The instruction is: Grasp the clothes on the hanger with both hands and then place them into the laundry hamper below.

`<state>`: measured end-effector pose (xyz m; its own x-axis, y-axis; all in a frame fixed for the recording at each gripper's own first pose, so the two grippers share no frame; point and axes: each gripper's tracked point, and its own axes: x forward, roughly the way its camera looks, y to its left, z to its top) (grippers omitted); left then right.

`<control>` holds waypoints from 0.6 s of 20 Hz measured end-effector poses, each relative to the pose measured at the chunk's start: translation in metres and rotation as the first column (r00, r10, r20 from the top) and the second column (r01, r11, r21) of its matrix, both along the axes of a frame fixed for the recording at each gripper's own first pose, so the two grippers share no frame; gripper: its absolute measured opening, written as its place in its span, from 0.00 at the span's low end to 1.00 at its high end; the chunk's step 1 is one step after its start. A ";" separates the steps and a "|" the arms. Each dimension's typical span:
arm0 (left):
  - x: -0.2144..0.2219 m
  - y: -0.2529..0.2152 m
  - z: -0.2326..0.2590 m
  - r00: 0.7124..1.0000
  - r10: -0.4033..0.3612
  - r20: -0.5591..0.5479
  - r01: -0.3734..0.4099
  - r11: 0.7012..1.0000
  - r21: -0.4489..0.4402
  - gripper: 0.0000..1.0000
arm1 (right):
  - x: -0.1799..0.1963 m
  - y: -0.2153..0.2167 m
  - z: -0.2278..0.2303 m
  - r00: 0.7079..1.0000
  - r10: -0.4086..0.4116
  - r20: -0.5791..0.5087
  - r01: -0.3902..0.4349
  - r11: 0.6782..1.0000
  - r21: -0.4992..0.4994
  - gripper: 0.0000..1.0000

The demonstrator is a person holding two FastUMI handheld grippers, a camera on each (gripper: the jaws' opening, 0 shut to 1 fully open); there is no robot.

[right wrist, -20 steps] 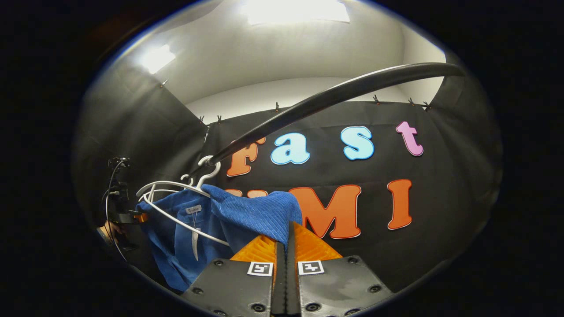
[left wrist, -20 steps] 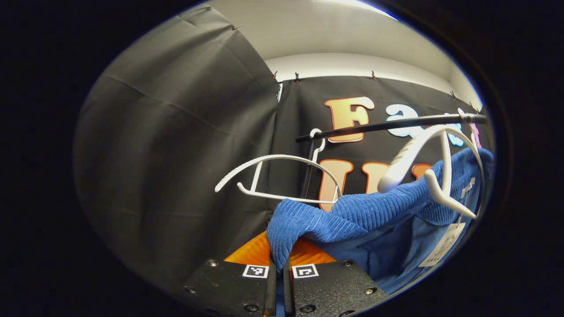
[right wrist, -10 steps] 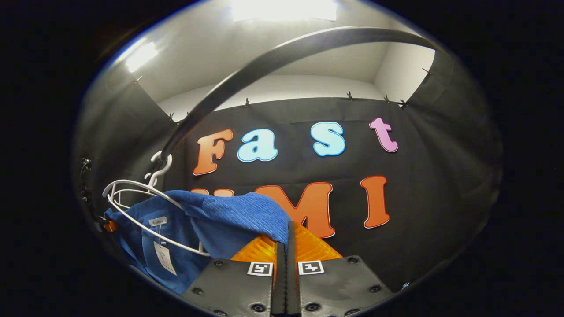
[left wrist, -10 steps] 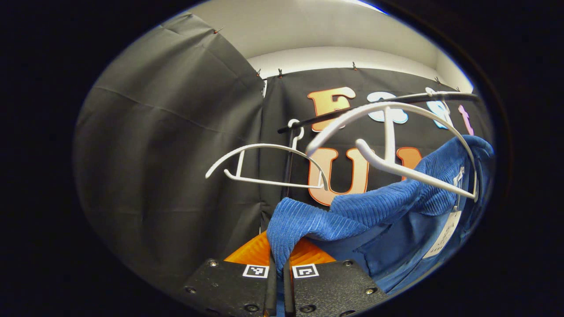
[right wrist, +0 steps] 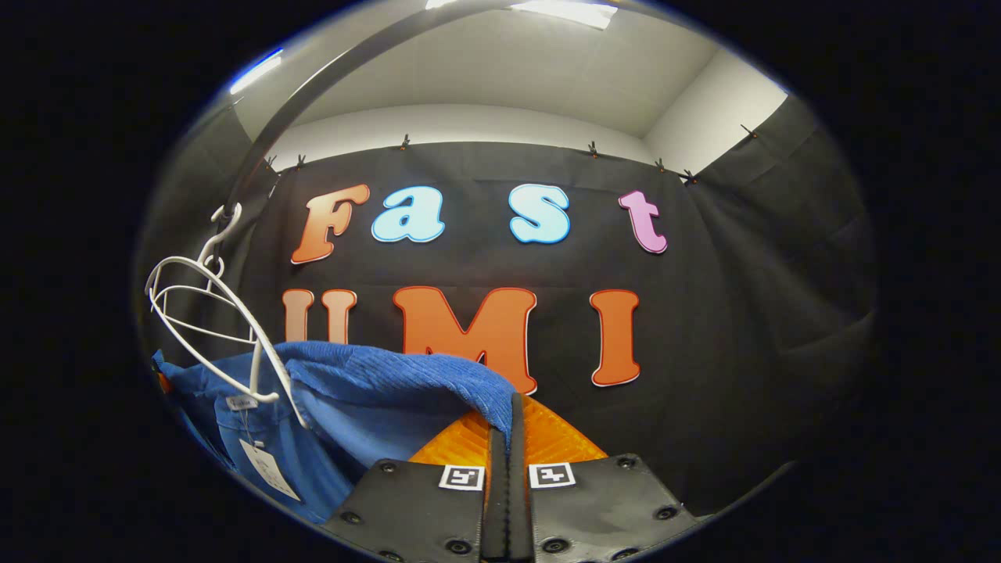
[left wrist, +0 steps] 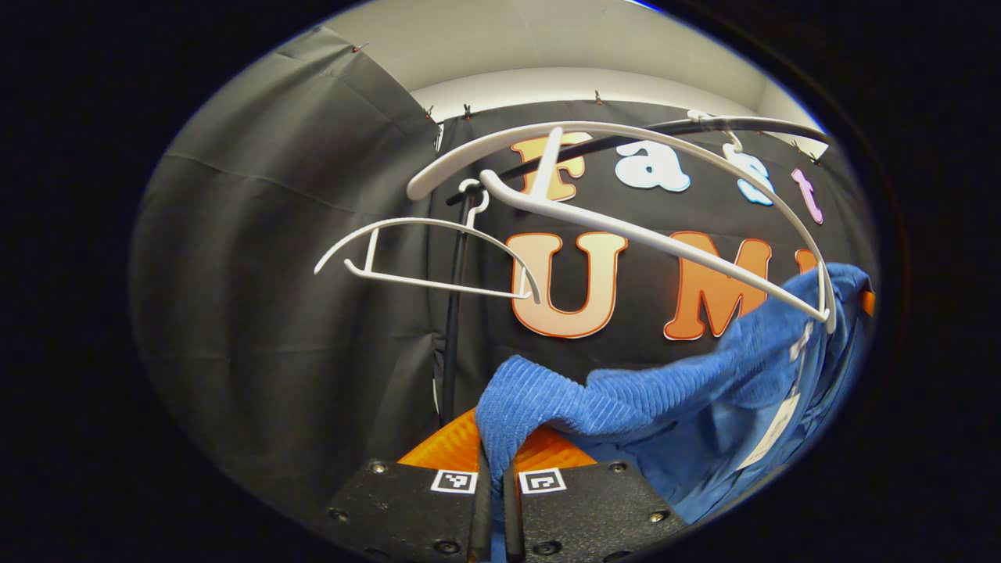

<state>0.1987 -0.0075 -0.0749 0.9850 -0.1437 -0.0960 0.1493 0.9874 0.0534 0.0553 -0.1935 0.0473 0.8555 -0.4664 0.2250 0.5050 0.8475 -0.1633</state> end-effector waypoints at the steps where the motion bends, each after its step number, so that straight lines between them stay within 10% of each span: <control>1: 0.000 -0.004 -0.002 1.000 -0.008 -0.007 0.008 1.000 -0.003 0.07 | -0.004 -0.004 -0.002 1.000 -0.003 -0.004 0.003 1.000 0.004 0.07; 12: -0.039 -0.039 -0.004 0.996 -0.086 -0.023 0.087 0.996 0.024 0.07 | -0.008 0.045 -0.016 0.985 0.166 -0.049 -0.166 0.986 -0.003 0.07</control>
